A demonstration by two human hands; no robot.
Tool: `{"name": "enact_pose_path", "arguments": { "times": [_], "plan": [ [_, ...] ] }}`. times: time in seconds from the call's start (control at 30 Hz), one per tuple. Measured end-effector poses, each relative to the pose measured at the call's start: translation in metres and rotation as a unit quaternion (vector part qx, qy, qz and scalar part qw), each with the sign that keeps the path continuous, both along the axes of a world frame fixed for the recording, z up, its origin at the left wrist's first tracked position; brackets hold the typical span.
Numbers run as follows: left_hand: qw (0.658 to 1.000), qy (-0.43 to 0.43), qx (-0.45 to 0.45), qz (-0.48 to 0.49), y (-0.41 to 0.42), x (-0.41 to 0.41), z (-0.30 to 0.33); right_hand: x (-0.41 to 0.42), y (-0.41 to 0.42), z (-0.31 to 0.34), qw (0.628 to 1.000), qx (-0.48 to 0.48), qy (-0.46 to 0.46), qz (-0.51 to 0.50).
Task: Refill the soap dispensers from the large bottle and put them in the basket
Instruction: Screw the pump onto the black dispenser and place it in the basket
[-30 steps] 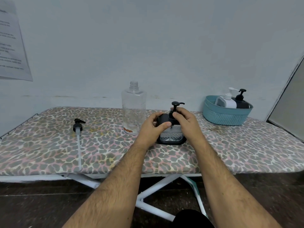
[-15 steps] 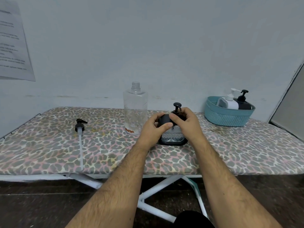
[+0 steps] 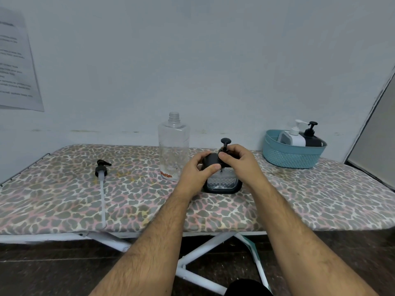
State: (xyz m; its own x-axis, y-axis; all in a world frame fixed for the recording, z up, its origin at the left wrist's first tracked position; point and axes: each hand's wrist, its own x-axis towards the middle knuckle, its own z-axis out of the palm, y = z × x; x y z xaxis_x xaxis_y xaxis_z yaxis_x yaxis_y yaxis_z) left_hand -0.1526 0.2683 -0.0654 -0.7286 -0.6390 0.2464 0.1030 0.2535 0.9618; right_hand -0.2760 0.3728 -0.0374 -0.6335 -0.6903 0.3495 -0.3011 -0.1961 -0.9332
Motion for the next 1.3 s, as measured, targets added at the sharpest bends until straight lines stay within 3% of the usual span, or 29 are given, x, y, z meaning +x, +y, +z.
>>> {"name": "enact_pose_path", "arguments": {
  "times": [0.2,0.37,0.7,1.07,1.3],
  "plan": [
    [1.000,-0.009,0.000,-0.001,-0.004,0.001,0.003,-0.016,0.013,0.022,0.992,0.083,0.038,0.092],
    [0.999,-0.030,-0.019,0.003,-0.007,0.002,0.005,-0.016,0.015,0.036,0.989,0.093,0.034,0.106],
    [0.999,-0.036,-0.027,0.013,-0.008,-0.002,0.004,-0.011,0.018,0.044,0.978,0.144,0.148,0.003],
    [0.999,-0.018,-0.027,0.026,-0.004,-0.003,0.005,0.000,0.006,0.028,0.981,0.110,0.131,-0.088],
    [0.999,-0.021,-0.036,0.033,-0.003,-0.003,0.005,0.014,0.003,0.022,0.953,0.122,0.185,-0.206]
  ]
}}
